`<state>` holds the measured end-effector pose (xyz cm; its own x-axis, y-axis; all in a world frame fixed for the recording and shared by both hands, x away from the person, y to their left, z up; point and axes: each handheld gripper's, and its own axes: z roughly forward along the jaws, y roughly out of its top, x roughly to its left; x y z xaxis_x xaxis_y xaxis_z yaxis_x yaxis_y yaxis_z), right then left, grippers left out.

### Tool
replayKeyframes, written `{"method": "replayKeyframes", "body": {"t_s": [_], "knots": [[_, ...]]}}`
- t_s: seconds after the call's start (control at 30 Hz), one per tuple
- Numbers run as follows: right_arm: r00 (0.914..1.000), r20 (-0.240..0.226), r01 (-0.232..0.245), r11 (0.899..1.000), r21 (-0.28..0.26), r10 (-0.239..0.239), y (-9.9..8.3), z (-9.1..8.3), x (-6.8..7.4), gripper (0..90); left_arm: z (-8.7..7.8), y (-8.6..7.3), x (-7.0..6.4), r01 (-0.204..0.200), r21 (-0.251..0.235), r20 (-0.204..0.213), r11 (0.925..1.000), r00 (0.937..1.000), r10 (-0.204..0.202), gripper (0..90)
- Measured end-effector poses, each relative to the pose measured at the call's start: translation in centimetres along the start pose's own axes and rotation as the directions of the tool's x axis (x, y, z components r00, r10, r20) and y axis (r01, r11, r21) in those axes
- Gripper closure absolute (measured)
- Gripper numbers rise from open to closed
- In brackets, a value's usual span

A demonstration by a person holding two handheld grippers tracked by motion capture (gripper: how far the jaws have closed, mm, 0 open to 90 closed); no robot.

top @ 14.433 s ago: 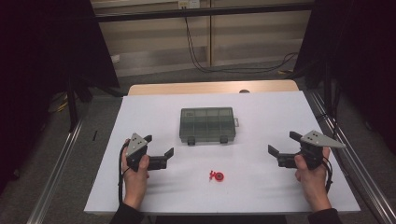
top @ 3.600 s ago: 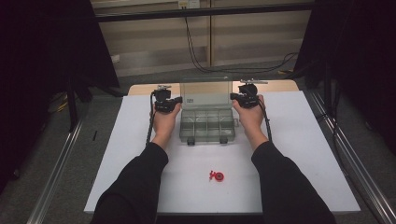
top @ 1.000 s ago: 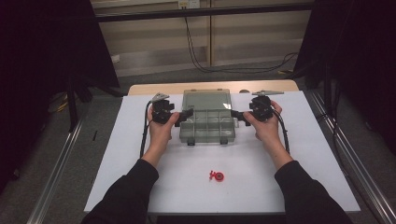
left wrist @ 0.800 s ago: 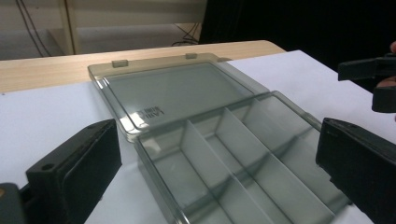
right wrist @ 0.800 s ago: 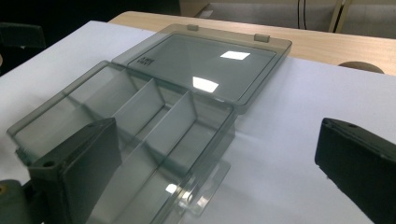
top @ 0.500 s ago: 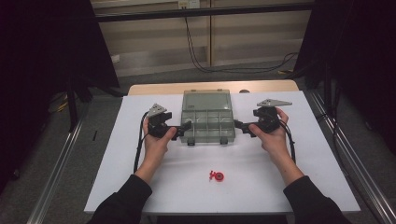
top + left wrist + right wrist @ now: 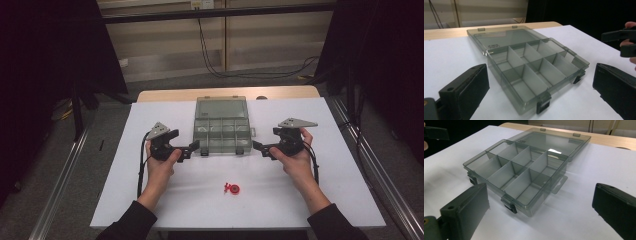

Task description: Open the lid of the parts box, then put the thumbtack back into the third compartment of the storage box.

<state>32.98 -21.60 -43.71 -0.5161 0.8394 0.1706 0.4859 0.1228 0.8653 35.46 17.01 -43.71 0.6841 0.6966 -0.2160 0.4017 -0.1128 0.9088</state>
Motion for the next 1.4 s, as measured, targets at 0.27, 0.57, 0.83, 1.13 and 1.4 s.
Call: {"method": "replayKeyframes", "body": {"t_s": [0.27, 0.57, 0.83, 1.13, 1.4], "knots": [[0.9998, -0.015, 0.01, 1.0, -0.003, -0.01, -0.8, -1.4, 1.0, 0.2, -1.7, -1.7, -0.4, 0.005, 0.003, -0.012, 1.0, 0.9999, -0.004, 0.0], [0.9979, -0.057, 0.033, 0.999, 0.027, -0.031, -1.7, -2.2, 2.4, 0.2, -3.5, -3.3, -0.8, -0.002, -0.005, -0.019, 1.0, 0.9998, 0.002, 0.0], [0.9973, -0.067, 0.034, 0.998, 0.058, -0.031, -2.2, -2.2, 2.9, 0.6, -5.0, -4.4, -0.4, 0.026, -0.021, -0.021, 0.9994, 0.9994, -0.026, 0.0], [0.9939, -0.101, 0.052, 0.996, 0.077, -0.044, -2.1, -2.2, 3.8, 1.0, -6.7, -5.3, 0.1, 0.019, -0.025, -0.047, 0.9995, 0.9987, -0.021, 0.0], [0.9891, -0.139, 0.064, 0.993, 0.097, -0.05, -2.0, -1.9, 4.7, 1.9, -7.5, -5.8, 0.0, 0.012, -0.033, -0.053, 0.9994, 0.9985, -0.014, 0.0]]}}
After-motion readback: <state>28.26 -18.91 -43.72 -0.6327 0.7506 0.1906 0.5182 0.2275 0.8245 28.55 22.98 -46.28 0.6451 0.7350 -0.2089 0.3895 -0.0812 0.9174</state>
